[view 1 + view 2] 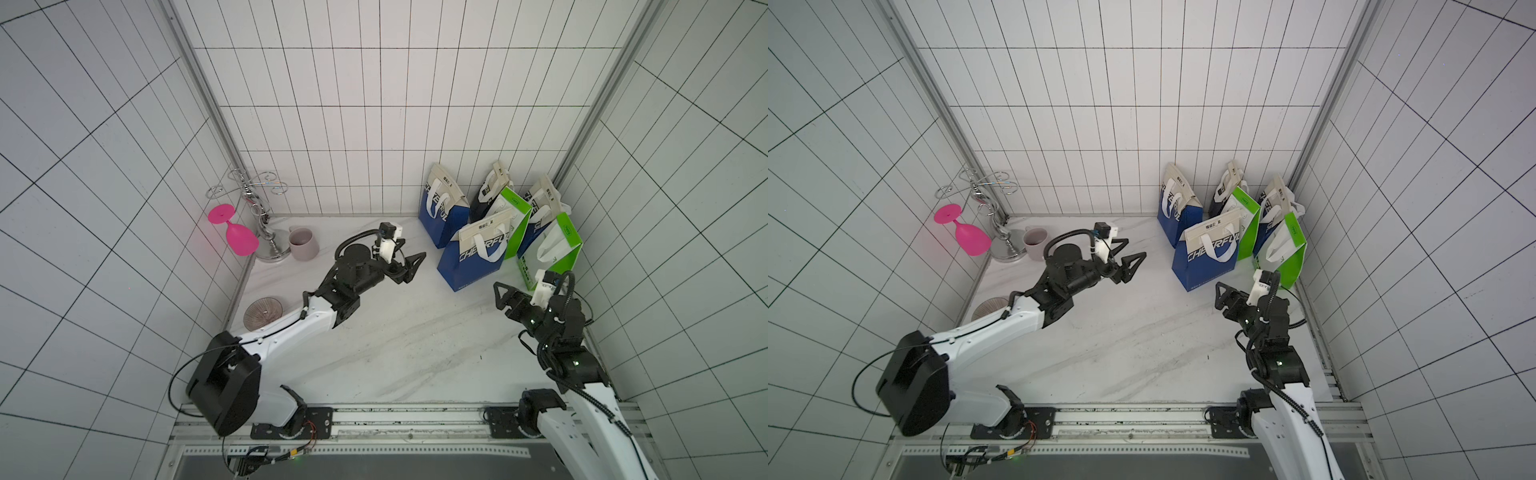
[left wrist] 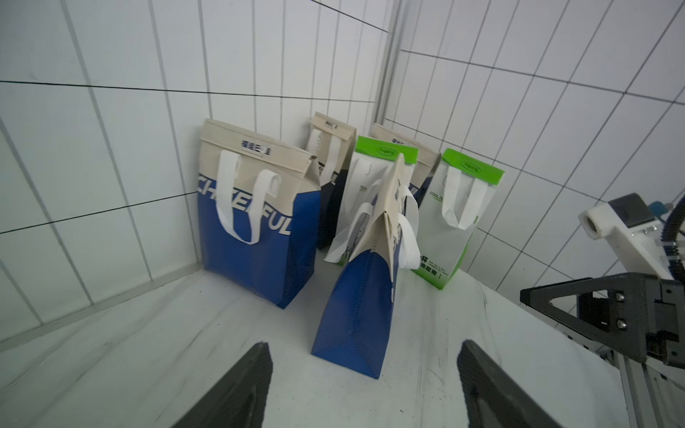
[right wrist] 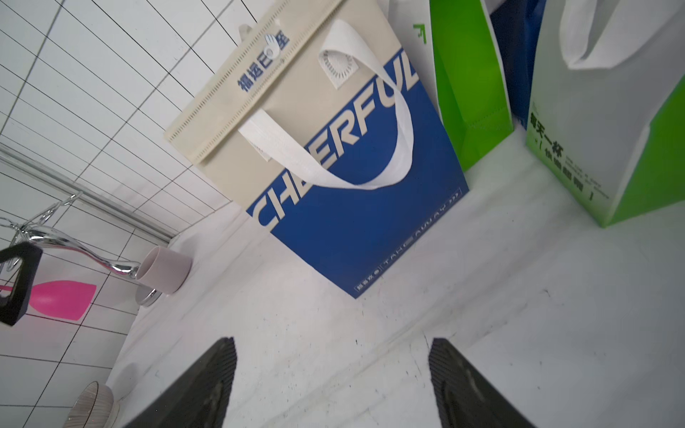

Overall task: Open the takeout bag
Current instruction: Move the takeout bag to the center of the board.

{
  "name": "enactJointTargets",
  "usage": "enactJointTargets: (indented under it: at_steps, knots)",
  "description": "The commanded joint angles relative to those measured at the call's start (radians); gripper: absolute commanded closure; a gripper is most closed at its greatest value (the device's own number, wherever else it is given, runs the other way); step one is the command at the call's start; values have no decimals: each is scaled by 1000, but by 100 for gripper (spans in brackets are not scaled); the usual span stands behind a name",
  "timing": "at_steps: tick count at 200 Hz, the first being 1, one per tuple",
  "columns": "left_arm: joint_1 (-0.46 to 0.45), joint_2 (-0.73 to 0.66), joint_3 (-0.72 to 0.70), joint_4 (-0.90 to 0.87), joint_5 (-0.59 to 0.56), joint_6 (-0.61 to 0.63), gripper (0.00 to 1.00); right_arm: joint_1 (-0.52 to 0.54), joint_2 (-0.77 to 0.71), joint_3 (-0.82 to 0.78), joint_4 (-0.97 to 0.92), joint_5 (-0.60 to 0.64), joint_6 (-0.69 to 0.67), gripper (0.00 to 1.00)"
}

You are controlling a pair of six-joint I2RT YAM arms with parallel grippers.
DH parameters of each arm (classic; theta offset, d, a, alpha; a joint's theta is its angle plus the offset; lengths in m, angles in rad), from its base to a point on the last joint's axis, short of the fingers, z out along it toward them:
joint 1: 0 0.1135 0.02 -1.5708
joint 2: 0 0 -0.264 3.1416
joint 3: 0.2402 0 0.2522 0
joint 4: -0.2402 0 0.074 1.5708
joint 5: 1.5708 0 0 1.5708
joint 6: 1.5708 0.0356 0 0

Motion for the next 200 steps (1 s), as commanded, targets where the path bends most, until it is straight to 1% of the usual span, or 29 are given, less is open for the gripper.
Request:
enactJointTargets:
  at_steps: [1, 14, 37, 65, 87, 109, 123, 141, 164, 182, 200]
  knots:
    - [-10, 119, 99, -64, 127, 87, 2, 10, -35, 113, -125, -46, 22, 16]
    - [-29, 195, 192, -114, 168, 127, 2, 14, -44, 116, -163, -45, 8, 16]
    - [-50, 322, 344, -165, 177, 167, 2, 16, -66, 106, -224, -45, -15, 16]
    - [-58, 443, 522, -255, 152, 201, 2, 17, -99, 83, -260, -44, -37, 15]
    - [-58, 539, 661, -326, 175, 229, 2, 16, -112, 74, -278, -58, -46, 15]
    - [-58, 611, 777, -389, 186, 238, 5, 17, -122, 60, -293, -56, -51, 15]
    - [-58, 640, 817, -404, 187, 244, 7, 16, -131, 54, -296, -56, -55, 15]
    - [-59, 680, 881, -431, 202, 243, 12, 17, -130, 50, -296, -56, -56, 14]
    - [-60, 724, 943, -483, 213, 253, 26, 17, -129, 53, -296, -58, -58, 14]
    - [-61, 726, 927, -484, 220, 261, 36, 17, -128, 52, -293, -56, -62, 14]
    - [-61, 712, 871, -435, 221, 249, 36, 17, -131, 47, -287, -59, -59, 14]
